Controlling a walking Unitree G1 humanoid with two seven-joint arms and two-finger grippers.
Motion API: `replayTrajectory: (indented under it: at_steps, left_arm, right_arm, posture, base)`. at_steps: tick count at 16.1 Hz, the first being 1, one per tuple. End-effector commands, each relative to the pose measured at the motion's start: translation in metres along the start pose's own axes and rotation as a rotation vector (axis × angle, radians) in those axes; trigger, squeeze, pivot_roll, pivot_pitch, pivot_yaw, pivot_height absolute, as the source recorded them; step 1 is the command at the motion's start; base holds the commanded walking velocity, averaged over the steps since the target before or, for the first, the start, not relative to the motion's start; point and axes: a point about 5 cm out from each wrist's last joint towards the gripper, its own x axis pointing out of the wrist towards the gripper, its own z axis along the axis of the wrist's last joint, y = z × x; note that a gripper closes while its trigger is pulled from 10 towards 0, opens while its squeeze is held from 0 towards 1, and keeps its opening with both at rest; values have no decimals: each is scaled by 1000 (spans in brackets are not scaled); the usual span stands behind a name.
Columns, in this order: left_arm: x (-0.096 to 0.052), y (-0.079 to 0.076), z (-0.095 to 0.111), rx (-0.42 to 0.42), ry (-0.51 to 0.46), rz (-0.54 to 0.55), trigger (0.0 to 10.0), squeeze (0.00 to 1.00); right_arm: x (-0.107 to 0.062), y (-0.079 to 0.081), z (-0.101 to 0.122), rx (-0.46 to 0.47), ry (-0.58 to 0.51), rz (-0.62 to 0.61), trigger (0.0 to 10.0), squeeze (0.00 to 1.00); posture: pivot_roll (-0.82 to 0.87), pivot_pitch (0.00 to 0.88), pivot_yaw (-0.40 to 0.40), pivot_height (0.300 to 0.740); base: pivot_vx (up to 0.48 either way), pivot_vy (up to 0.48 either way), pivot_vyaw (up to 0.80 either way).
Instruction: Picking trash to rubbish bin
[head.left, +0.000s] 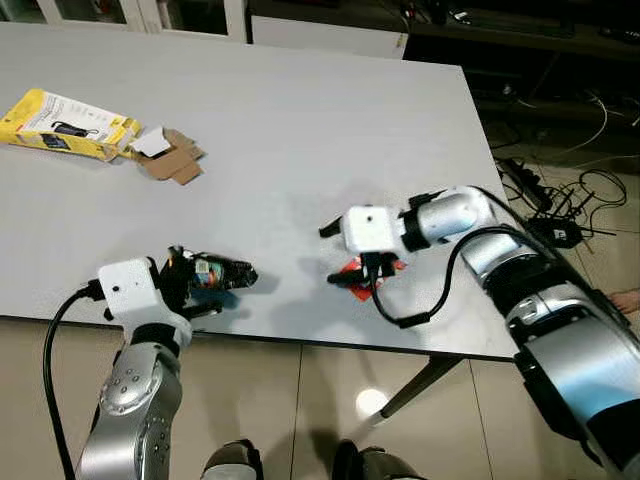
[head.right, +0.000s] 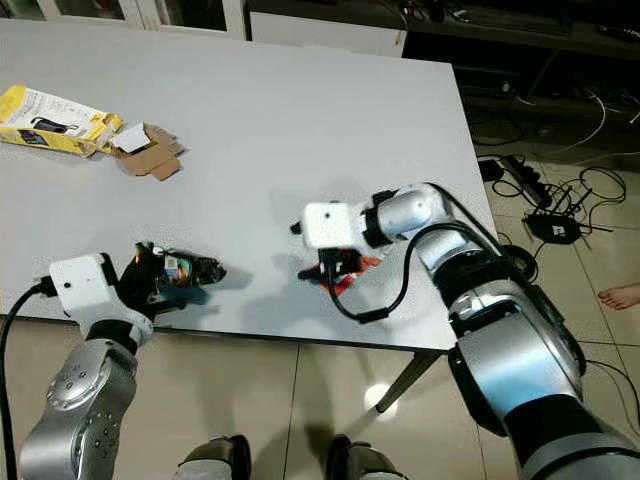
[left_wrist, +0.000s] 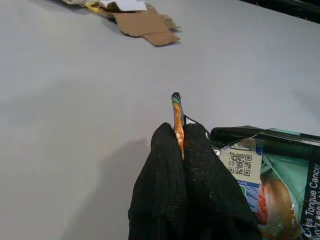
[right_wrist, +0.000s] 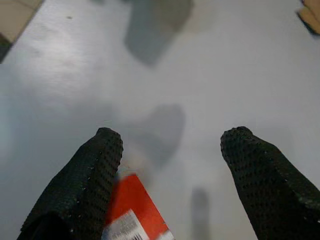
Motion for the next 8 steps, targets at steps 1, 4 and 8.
replayTrajectory:
  at_steps: [1,4,8]
  left_arm:
    - [-2,-1,2,-8,-6,-2,10000,0]
    - [-3,-1,1,-11,-3,0,10000,0]
    - [-4,-1,0,-10,-2,1,10000,0]
  right_arm:
    - [0,-1,2,-23,7,26,10000,0]
    - [11,2,7,-36,-21,43,10000,0]
    - [26,19,6,-22,-67,101,3137,0]
  posture:
    - [54,141,-70,740]
    - [57,146,-73,740]
    - [63,150,-73,740]
  base:
    - [0,0,0]
    - [0,0,0]
    - [0,0,0]
